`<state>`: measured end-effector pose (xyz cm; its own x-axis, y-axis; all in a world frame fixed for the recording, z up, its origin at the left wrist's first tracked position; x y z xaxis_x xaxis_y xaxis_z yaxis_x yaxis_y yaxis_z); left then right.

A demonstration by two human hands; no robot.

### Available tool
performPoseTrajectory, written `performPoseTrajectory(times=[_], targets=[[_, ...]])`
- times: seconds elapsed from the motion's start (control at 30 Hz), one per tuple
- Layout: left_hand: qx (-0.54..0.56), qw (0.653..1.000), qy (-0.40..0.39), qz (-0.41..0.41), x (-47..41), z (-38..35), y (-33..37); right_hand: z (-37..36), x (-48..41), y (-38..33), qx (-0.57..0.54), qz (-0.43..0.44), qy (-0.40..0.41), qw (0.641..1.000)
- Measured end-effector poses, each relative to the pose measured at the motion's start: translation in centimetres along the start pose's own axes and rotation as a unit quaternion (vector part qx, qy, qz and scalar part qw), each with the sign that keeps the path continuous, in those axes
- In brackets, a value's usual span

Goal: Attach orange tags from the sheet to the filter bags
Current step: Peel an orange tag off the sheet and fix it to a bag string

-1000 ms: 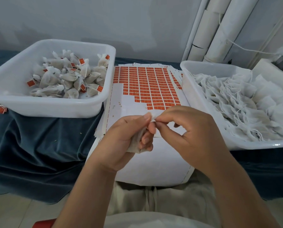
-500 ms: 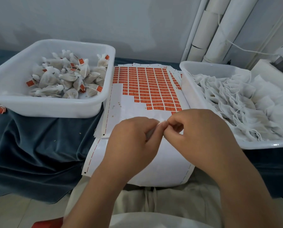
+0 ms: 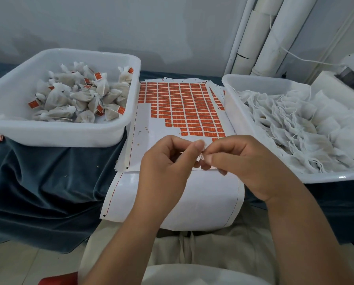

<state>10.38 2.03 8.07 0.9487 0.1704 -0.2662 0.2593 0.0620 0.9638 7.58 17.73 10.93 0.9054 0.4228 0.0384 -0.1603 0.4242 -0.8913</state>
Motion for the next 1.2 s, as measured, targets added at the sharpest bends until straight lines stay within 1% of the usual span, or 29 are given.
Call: performPoseTrajectory(times=[0.07,0.17,0.27,0.33,0.37,0.43,0.53,0.6,0.67,0.77,0.8,0.83,0.9,0.93,0.97,1.03,1.1,1.17,1.2], targets=[[0.030,0.999,0.009,0.022,-0.1,0.1,-0.2,-0.3,0.0,0.7,-0.066,-0.004,-0.011,0.998],[0.063,0.997,-0.018,0.049,-0.2,0.0,-0.4,-0.9,-0.1,1.6,-0.170,-0.017,-0.026,0.985],[0.053,0.994,-0.077,0.051,0.0,-0.3,-0.3,-1.6,-0.4,1.8,-0.261,-0.018,-0.046,0.964],[0.065,0.988,-0.132,0.053,0.3,-0.7,0.1,-1.5,-0.6,1.8,-0.313,-0.015,-0.045,0.948],[0.072,0.986,-0.145,0.049,0.3,-0.9,0.3,-1.4,-0.6,1.8,-0.326,-0.015,-0.041,0.944],[0.067,0.989,-0.125,0.033,0.3,-0.7,0.6,-1.2,-0.6,2.0,-0.324,-0.017,-0.038,0.945],[0.058,0.997,-0.045,0.020,0.0,0.0,0.3,-1.5,-0.3,2.1,-0.298,-0.010,-0.046,0.954],[0.025,1.000,-0.010,0.003,-0.1,0.3,0.2,-1.7,-0.1,2.3,-0.277,-0.012,-0.036,0.960],[-0.022,0.999,0.012,-0.028,-0.2,0.6,0.3,-2.1,-0.2,2.4,-0.265,-0.033,-0.022,0.963],[-0.048,0.997,0.020,-0.054,-0.2,0.9,0.5,-3.0,-0.5,2.3,-0.283,-0.098,-0.004,0.954],[-0.048,0.997,0.017,-0.057,-0.2,1.0,0.5,-3.2,-0.5,2.2,-0.273,-0.111,0.000,0.956],[-0.046,0.997,0.013,-0.058,-0.2,1.0,0.6,-3.4,-0.5,2.2,-0.237,-0.107,0.005,0.966],[-0.040,0.998,0.007,-0.056,-0.2,0.9,0.6,-3.4,-0.2,1.8,-0.148,-0.066,0.022,0.987],[-0.035,0.998,0.006,-0.052,-0.3,1.0,0.6,-3.3,-0.1,1.8,-0.131,-0.050,0.028,0.990],[-0.027,0.999,0.004,-0.046,-0.3,1.0,0.6,-3.3,-0.1,2.0,-0.139,-0.043,0.028,0.989],[-0.008,0.999,0.003,-0.032,-0.5,1.2,0.3,-3.4,-0.2,2.4,-0.217,-0.047,0.003,0.975],[0.005,1.000,0.000,-0.019,-0.8,1.2,0.1,-3.8,-0.3,2.5,-0.315,-0.056,-0.057,0.946],[0.023,1.000,-0.020,-0.007,-0.9,1.0,-0.2,-4.5,-0.1,2.4,-0.397,-0.071,-0.144,0.904],[0.035,0.999,-0.039,-0.001,-1.0,0.9,-0.2,-4.7,0.1,2.2,-0.443,-0.074,-0.189,0.873]])
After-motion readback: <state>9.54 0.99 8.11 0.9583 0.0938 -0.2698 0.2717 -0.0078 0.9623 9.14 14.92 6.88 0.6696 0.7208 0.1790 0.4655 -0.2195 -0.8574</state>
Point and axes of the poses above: each hand's wrist, its own x-axis away from the middle knuckle, its own z-axis out of the back of the hand, y = z × x, the point moved 6 cm from there along -x, towards the middle knuckle, and after that the axes turned 3 degrees about -z, right-handed, at the moved point
